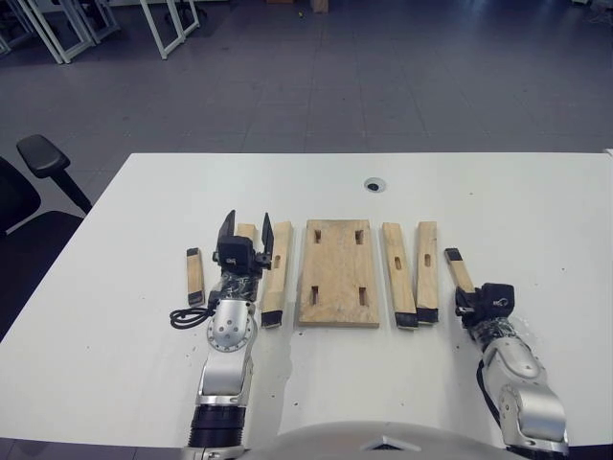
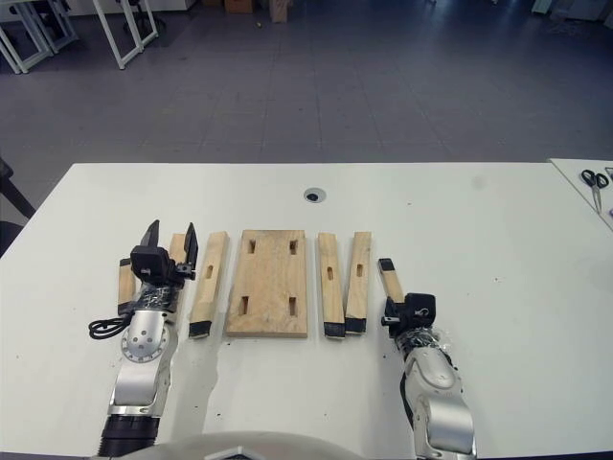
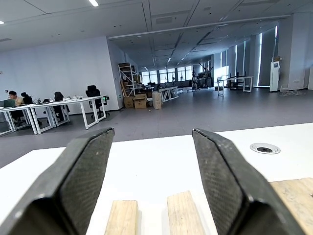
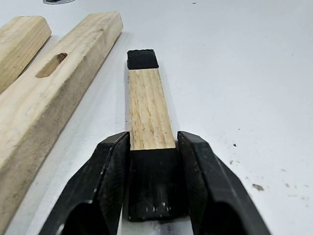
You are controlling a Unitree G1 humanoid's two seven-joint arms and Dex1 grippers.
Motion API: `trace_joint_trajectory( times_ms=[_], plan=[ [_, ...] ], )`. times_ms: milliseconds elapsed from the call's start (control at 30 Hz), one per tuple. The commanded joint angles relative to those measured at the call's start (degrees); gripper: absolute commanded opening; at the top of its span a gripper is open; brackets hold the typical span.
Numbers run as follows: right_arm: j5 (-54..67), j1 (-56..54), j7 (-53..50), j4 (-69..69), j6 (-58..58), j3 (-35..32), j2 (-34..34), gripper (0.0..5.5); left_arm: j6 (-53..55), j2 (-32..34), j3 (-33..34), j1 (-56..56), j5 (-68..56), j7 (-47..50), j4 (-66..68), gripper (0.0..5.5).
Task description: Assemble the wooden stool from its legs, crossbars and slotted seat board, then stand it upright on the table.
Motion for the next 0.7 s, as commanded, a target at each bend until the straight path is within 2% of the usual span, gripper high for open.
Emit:
trace_joint_trajectory(
  times_ms=[33,100,233,300,433,600,700],
  plan=[
    [-1.1,0.5,-0.4,2.5,0.7,0.0,-0.9,1.28,1.3,0.2,0.1,-1.4,-0.5,-0.4,0.2,2.99],
    [-1.8,-1.5,-2.0,2.2,-3.7,-1.8,-1.1,1.28,5.3,-0.6,0.6,-2.4,-1.9,-0.1,-1.3,2.99],
    [-1.9,-8.7,-1.8,1.0,-11.6,-3.9,-3.6,1.28,22.0,-4.3,3.7,-7.9,-19.0,-2.1,-7.2,2.99],
    [-1.3,-12.6,3.4,1.4,-13.7,-1.7,-6.7,1.28,33.9,-6.5,6.0,-11.7,-34.5,-2.7,-10.1,2.99],
    [-0.4,-18.7,13.5,2.1,-16.9,4.2,-10.9,1.28,50.6,-7.7,8.9,-16.5,-54.5,1.3,-12.8,2.99],
    [2.5,-23.4,20.8,1.7,-18.9,7.5,-12.0,1.28,57.8,-8.7,10.1,-18.4,-73.0,6.0,-14.3,2.99],
    [5.5,-23.4,24.2,-0.6,-18.3,9.7,-11.3,1.28,59.4,-6.3,7.5,-17.4,-74.6,4.6,-14.6,2.99]
  ],
)
